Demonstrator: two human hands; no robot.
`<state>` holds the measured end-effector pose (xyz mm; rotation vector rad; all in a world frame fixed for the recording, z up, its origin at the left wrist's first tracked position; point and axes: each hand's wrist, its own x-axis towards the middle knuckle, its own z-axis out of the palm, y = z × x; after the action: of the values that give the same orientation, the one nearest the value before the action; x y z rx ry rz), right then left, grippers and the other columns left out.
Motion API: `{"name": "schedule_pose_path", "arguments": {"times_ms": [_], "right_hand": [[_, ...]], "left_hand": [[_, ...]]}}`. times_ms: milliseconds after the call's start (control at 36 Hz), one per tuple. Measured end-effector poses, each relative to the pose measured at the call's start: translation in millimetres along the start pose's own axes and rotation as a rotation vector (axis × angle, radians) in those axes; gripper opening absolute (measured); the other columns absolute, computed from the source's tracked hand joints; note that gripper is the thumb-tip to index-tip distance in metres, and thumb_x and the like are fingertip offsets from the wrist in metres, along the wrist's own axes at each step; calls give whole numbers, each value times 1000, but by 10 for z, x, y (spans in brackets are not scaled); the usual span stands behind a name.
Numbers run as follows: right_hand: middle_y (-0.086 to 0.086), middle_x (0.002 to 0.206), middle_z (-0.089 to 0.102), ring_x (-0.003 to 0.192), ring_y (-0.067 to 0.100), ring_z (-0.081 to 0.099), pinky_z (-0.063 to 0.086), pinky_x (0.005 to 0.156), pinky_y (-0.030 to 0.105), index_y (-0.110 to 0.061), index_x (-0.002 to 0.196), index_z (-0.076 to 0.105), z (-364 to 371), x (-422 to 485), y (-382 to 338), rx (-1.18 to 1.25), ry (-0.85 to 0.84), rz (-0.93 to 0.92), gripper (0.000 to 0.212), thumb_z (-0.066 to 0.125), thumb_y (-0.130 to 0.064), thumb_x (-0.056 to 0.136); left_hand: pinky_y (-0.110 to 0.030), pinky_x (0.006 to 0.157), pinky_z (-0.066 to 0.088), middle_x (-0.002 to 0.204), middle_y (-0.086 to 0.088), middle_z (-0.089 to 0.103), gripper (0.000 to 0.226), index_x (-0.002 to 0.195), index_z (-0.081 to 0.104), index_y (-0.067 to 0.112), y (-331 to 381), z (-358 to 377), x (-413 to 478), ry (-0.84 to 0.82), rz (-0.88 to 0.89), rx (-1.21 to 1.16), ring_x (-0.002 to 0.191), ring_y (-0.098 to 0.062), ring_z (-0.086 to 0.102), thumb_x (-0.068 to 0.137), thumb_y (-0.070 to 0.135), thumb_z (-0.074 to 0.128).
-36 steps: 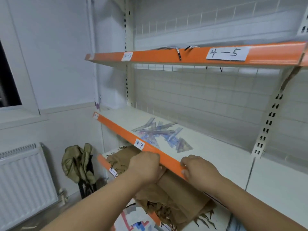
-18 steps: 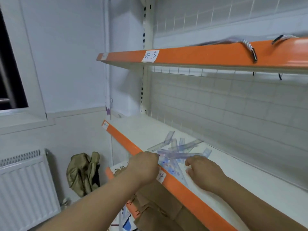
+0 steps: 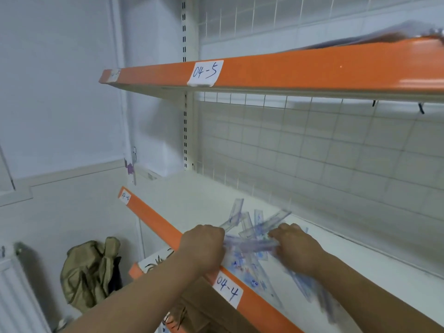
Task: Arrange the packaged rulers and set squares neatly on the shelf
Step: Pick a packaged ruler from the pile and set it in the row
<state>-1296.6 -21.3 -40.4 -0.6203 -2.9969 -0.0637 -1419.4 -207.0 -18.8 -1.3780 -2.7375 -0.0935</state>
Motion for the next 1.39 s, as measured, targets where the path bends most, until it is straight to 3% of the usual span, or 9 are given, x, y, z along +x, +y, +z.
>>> {"name": "schedule_pose_path", "arguments": {"times_ms": [111, 306, 583, 694, 861, 944, 1167, 1389], "right_hand": [[5, 132, 49, 123, 25, 41, 39, 99, 33, -24, 137, 43, 43, 76, -43, 0, -72, 31, 42, 43, -19, 95], [8, 118, 53, 114, 25, 44, 39, 90, 32, -19, 120, 57, 23, 152, -91, -71, -96, 76, 29, 45, -21, 94], [8, 115, 53, 109, 25, 48, 41, 88, 32, -13, 111, 57, -43, 51, -37, -71, -88, 105, 29, 52, -32, 90], [7, 115, 51, 105, 25, 52, 42, 85, 31, -13, 112, 54, -99, -3, -19, -46, -52, 149, 29, 59, -23, 85], [8, 118, 47, 104, 26, 53, 44, 87, 32, -11, 117, 52, -168, -58, -105, 2, 28, 139, 28, 53, -22, 90], [7, 118, 46, 108, 25, 51, 41, 90, 31, -11, 119, 51, -193, -94, -155, -2, 59, 123, 28, 50, -22, 93], [7, 123, 45, 114, 26, 48, 42, 91, 32, -11, 123, 49, -240, -220, -174, -45, 85, 212, 32, 49, -25, 95], [7, 123, 46, 112, 25, 49, 42, 92, 32, -12, 124, 51, -226, -332, -158, -4, 94, 252, 34, 50, -30, 95]], "left_hand": [[-30, 76, 39, 115, -6, 58, 20, 109, 55, 14, -79, -3, 163, -20, 53, -8, 108, -24, 55, 96, 25, 45], [-29, 75, 40, 112, -6, 59, 21, 109, 55, 13, -168, -22, 405, -15, 138, -29, 105, -23, 56, 94, 25, 48], [-33, 83, 43, 118, -6, 57, 28, 116, 54, 14, -217, -3, 539, -36, 228, -31, 112, -24, 54, 97, 32, 45], [-31, 80, 44, 116, -6, 59, 27, 116, 55, 13, -188, -20, 550, -33, 254, -51, 109, -23, 56, 97, 32, 47], [-32, 86, 46, 121, -3, 58, 41, 128, 53, 19, -81, -5, 579, -31, 323, -104, 112, -21, 56, 91, 36, 57], [-31, 87, 45, 122, -2, 56, 40, 123, 56, 19, -24, 15, 588, -37, 354, -123, 112, -21, 55, 89, 39, 60], [-33, 89, 46, 124, -3, 55, 38, 129, 52, 20, 78, 63, 626, 3, 396, -110, 115, -22, 55, 92, 27, 56], [-31, 85, 47, 119, -4, 60, 28, 120, 60, 16, 157, 81, 658, 31, 416, -124, 109, -22, 59, 93, 23, 56]]}}
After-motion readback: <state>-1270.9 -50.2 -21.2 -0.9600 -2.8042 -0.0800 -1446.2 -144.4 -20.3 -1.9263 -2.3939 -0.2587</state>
